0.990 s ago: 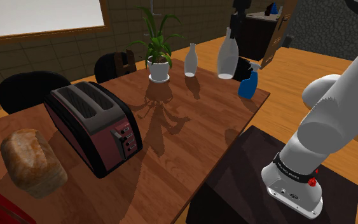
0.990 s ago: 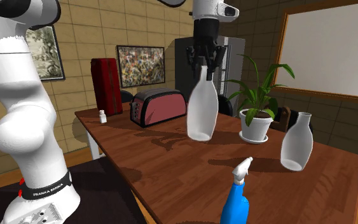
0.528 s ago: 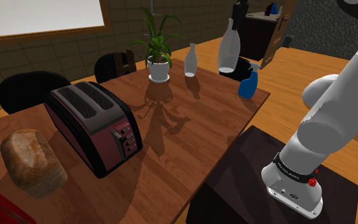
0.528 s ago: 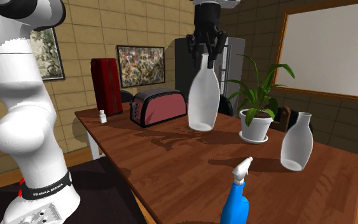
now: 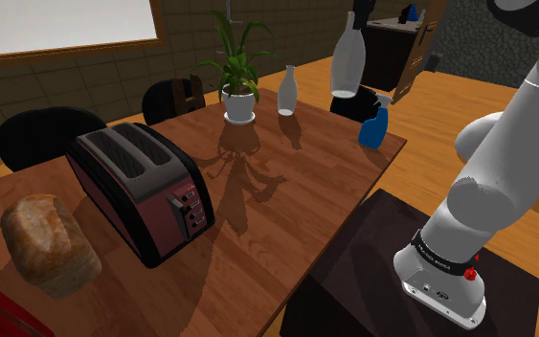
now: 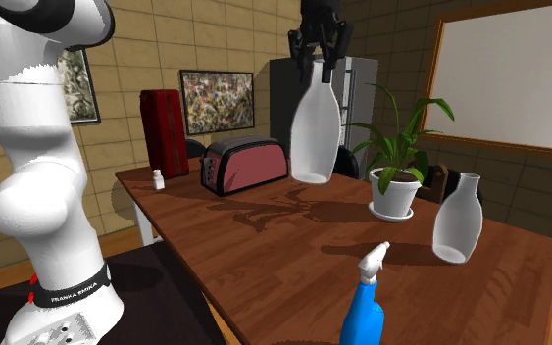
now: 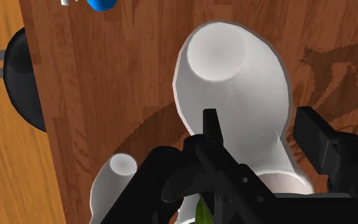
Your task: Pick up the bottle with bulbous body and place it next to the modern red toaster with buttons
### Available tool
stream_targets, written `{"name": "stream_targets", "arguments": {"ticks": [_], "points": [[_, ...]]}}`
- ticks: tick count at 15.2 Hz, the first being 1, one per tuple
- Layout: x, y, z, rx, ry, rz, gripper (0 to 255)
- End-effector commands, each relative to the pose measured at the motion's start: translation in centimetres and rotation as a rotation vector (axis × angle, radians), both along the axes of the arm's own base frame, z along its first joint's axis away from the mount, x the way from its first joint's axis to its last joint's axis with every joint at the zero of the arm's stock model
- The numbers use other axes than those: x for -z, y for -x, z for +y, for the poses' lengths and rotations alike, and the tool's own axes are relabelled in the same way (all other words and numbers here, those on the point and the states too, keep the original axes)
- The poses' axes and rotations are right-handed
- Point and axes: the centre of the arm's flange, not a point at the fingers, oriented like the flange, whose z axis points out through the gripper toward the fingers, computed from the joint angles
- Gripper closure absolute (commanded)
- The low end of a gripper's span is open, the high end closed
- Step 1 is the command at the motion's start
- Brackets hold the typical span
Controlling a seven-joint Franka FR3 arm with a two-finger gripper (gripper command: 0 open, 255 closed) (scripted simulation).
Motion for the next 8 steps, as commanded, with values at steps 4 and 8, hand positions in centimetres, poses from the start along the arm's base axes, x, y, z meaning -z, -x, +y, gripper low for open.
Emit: {"name": "stream_targets", "arguments": {"ticks": [4, 8], "points": [[-2.6, 0.1, 0.1, 0.000, 0.000, 0.000, 255], [-4.7, 0.1, 0.1, 0.000, 0.000, 0.000, 255]]}}
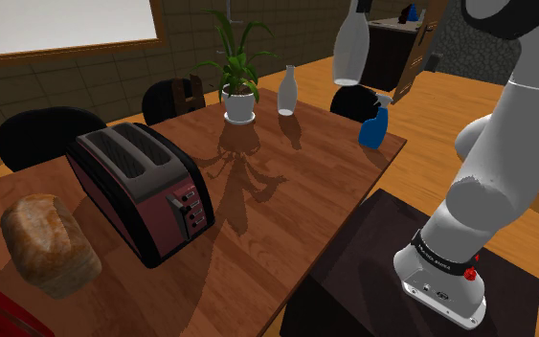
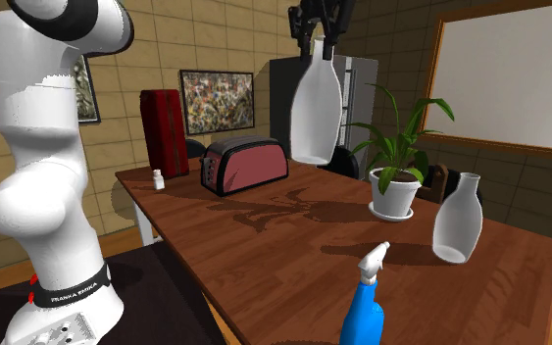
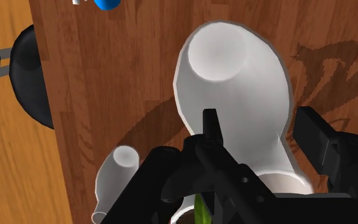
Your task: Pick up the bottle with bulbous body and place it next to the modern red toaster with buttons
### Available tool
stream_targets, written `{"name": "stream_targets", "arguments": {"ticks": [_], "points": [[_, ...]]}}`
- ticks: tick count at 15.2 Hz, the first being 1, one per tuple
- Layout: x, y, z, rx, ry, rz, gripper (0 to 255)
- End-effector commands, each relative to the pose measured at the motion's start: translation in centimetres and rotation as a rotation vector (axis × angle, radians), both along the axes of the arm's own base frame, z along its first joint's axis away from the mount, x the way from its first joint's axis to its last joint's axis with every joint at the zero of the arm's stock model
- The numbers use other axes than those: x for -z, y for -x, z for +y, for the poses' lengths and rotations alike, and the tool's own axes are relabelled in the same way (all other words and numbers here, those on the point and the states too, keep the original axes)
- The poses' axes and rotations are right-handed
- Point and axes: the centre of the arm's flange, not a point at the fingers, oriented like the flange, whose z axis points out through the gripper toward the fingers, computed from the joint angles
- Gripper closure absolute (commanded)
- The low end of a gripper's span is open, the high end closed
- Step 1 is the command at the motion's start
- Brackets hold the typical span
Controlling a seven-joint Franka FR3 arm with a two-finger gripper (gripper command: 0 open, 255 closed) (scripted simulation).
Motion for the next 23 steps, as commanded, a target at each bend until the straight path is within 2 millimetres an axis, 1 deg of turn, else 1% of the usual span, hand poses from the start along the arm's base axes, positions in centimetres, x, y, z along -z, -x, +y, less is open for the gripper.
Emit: {"name": "stream_targets", "arguments": {"ticks": [1, 23], "points": [[-0.7, 0.1, -0.1, 0.000, 0.000, 0.000, 255], [-0.8, 7.7, 28.0, 0.000, 0.000, 0.000, 255]]}}
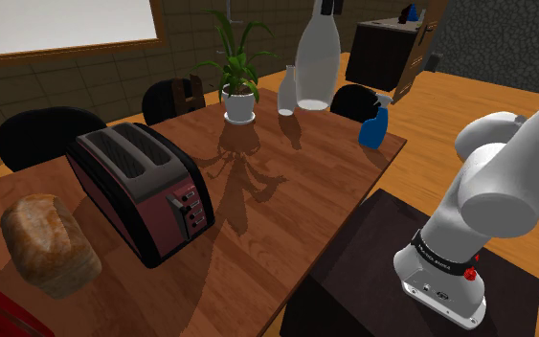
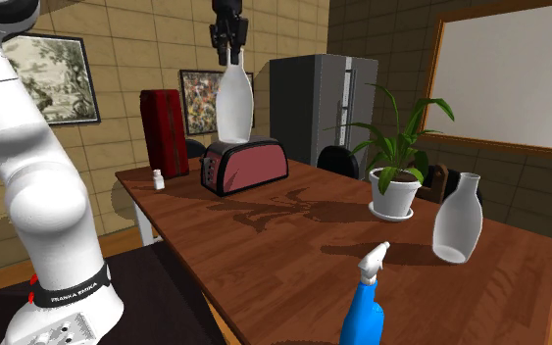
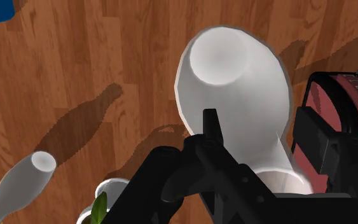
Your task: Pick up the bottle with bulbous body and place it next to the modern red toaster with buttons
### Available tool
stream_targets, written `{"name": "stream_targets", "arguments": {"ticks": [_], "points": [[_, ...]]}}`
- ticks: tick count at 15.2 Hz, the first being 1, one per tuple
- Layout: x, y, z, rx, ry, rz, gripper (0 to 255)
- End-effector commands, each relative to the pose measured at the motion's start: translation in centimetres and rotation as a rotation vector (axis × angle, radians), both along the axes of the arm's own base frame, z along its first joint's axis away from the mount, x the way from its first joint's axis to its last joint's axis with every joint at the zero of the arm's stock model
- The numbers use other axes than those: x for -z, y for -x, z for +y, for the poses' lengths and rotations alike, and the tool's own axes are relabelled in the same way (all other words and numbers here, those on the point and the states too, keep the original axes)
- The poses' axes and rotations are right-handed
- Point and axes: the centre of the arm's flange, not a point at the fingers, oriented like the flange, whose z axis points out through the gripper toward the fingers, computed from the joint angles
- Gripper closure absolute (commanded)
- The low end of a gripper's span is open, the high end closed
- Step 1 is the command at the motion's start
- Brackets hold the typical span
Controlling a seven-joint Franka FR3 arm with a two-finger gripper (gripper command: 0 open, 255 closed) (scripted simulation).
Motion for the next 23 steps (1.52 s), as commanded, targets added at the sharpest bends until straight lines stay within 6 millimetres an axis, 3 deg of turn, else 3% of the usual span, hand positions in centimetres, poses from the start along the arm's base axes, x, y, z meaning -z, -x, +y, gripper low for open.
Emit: {"name": "stream_targets", "arguments": {"ticks": [1, 20, 23], "points": [[-0.2, 0.7, 2.6, 0.002, 0.000, 0.000, 255], [-0.3, 7.4, 27.2, 0.002, 0.000, 0.000, 255], [1.3, 7.4, 27.2, 0.002, 0.000, 0.000, 255]]}}
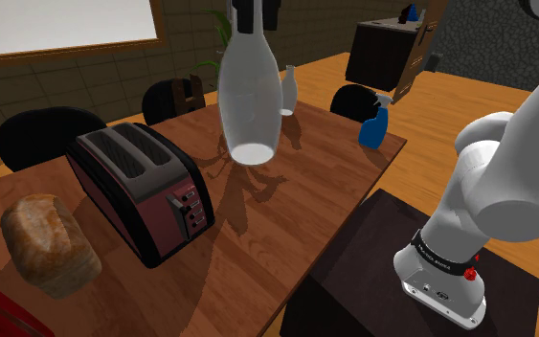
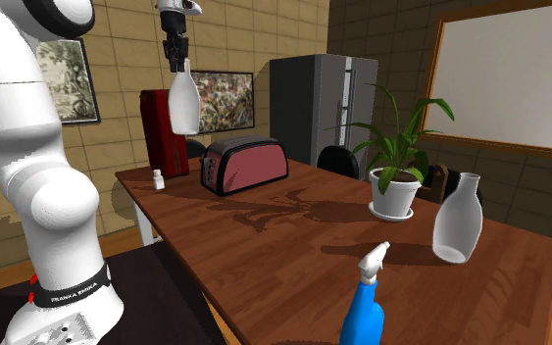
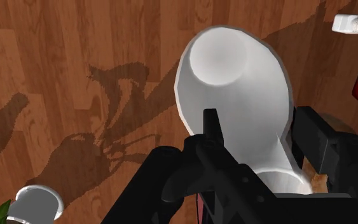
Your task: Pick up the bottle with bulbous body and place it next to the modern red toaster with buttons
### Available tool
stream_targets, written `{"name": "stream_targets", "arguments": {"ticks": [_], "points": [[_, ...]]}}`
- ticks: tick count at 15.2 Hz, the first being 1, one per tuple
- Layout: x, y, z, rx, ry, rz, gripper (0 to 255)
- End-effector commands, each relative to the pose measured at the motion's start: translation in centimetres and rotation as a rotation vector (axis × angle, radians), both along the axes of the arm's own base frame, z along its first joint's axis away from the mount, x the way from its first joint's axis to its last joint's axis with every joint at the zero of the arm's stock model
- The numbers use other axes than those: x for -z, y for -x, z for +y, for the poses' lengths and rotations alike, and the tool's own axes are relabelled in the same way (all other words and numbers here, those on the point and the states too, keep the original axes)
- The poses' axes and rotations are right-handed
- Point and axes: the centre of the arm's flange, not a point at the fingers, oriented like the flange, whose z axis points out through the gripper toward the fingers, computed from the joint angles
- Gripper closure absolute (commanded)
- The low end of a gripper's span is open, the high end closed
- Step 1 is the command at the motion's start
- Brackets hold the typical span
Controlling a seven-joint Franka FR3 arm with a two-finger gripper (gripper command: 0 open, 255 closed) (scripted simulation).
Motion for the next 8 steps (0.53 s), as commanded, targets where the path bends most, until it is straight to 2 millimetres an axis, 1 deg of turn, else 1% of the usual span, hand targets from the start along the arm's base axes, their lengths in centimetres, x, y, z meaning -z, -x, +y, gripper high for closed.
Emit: {"name": "stream_targets", "arguments": {"ticks": [1, 8], "points": [[0.9, 0.2, 0.2, 0.001, -0.001, -0.001, 255], [4.6, 0.2, 0.2, 0.001, -0.001, -0.001, 255]]}}
